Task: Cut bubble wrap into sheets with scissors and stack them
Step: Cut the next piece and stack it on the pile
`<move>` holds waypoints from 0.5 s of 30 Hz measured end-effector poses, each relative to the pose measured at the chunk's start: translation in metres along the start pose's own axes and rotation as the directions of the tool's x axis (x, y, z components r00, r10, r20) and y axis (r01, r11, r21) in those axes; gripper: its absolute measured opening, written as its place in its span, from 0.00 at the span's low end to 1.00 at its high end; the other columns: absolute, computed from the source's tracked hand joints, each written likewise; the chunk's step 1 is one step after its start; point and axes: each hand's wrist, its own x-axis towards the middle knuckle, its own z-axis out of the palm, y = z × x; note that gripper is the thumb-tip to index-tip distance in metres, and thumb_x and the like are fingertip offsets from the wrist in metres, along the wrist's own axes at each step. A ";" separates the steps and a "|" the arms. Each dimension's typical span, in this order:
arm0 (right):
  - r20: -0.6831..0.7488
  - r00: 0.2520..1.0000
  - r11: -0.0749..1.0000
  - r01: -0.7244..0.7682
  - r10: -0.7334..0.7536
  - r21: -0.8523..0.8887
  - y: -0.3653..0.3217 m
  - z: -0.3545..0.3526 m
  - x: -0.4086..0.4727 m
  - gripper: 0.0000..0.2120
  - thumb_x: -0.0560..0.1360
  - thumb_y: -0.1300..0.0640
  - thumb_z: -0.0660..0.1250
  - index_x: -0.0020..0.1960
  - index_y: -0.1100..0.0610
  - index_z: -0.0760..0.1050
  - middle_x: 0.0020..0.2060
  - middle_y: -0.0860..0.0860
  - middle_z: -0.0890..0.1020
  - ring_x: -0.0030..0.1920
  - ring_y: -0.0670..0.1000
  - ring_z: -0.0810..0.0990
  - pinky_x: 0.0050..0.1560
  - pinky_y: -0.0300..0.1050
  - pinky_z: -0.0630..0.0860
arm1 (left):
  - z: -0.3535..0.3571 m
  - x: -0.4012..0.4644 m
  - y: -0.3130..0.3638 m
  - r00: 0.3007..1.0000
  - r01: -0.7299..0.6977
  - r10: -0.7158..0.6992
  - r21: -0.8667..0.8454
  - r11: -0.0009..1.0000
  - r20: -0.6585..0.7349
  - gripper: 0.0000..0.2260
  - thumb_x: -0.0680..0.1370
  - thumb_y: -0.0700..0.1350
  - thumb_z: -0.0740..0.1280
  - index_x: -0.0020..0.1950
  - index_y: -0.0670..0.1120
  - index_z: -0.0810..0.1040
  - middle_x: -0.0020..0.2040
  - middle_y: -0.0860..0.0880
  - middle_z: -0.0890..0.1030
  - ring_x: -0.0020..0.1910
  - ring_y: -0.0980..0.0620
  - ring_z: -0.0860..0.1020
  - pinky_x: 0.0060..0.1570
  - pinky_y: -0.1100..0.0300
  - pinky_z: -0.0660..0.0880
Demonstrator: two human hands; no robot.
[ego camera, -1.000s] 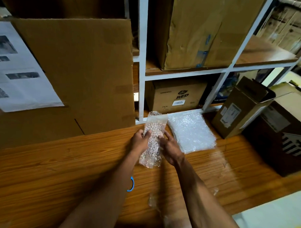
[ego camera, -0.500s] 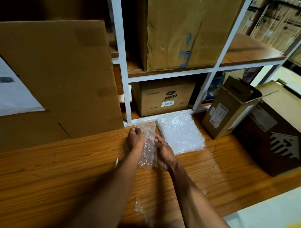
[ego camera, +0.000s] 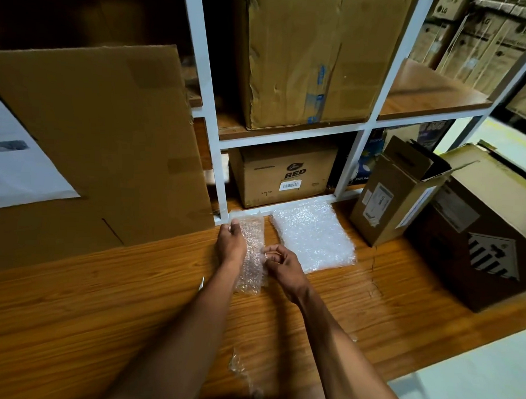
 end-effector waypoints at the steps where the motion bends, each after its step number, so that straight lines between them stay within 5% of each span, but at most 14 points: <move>1: 0.002 1.000 1.000 -0.005 0.005 -0.013 0.000 0.000 -0.002 0.12 0.81 0.70 0.65 0.63 0.61 0.78 0.35 0.48 0.81 0.35 0.47 0.77 0.37 0.41 0.77 | 0.000 0.000 0.000 1.000 -0.007 0.007 -0.011 1.000 0.002 0.24 0.86 0.60 0.56 0.70 0.44 0.75 0.64 0.39 0.80 0.61 0.38 0.79 0.60 0.46 0.77; 7: 0.049 0.998 0.999 -0.028 0.027 0.020 -0.003 0.007 -0.012 0.09 0.86 0.56 0.65 0.58 0.57 0.82 0.41 0.44 0.84 0.42 0.42 0.82 0.43 0.41 0.78 | -0.004 -0.002 -0.004 1.000 -0.027 0.027 -0.036 0.999 0.007 0.23 0.85 0.60 0.57 0.68 0.44 0.76 0.59 0.40 0.82 0.55 0.39 0.80 0.52 0.49 0.77; 15: -0.050 0.996 0.986 0.069 -0.078 -0.151 0.003 0.010 -0.013 0.08 0.80 0.57 0.74 0.44 0.58 0.81 0.36 0.51 0.82 0.38 0.48 0.80 0.42 0.45 0.78 | -0.010 -0.004 -0.008 0.999 -0.001 0.007 -0.140 0.990 0.041 0.18 0.84 0.59 0.62 0.61 0.44 0.77 0.50 0.43 0.82 0.49 0.42 0.80 0.45 0.54 0.73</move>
